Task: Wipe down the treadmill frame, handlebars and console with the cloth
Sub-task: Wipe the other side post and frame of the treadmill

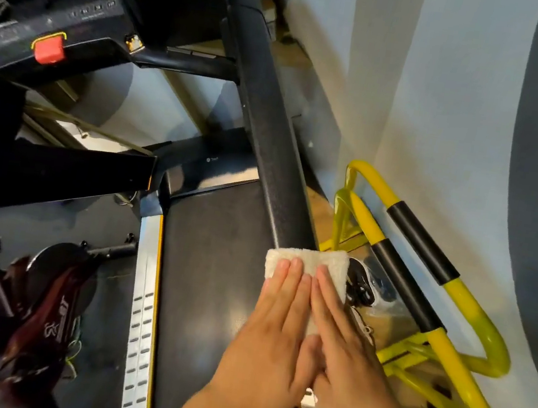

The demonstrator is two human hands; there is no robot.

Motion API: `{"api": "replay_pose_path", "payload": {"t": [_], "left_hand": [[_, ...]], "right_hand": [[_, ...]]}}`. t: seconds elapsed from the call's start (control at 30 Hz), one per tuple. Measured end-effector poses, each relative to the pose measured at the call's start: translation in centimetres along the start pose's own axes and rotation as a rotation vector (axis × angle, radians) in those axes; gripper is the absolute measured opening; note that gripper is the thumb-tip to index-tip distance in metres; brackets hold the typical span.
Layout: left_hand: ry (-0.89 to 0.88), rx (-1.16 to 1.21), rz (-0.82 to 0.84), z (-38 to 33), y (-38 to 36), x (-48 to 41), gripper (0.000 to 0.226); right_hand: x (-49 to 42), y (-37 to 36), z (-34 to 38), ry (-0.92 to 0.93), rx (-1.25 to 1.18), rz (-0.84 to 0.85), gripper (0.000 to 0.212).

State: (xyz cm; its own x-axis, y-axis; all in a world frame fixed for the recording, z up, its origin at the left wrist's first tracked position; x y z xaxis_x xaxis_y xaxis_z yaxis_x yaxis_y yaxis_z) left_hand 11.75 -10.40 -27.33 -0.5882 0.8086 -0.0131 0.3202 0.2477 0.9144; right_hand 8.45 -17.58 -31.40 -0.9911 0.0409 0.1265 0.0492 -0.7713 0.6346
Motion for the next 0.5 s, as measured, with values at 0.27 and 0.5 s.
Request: {"api": "replay_pose_path", "payload": {"t": [0.27, 0.5], "left_hand": [[0.090, -0.133, 0.128, 6.0, 3.1, -11.2, 0.079], [-0.021, -0.199, 0.101, -2.0, -0.9, -1.5, 0.063]], "right_hand": [[-10.0, 4.5, 0.2, -0.158, -0.166, -0.093, 0.073], [1.7, 0.7, -1.2, -0.042, -0.256, -0.215, 0.078]]}}
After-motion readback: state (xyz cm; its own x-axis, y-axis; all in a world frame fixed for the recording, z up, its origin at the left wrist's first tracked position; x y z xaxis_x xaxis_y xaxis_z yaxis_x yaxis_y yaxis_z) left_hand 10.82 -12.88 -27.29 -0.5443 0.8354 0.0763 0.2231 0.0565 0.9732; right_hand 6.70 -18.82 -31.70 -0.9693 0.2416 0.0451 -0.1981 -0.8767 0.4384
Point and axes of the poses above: each hand's wrist, its own x-axis away from the middle knuckle, its own y-axis out of the back of the hand, z = x × y, the point moved 8 cm from there along -x, towards the middle knuckle, and after that the axes turned 3 degrees about -y, right-handed, at the moved point
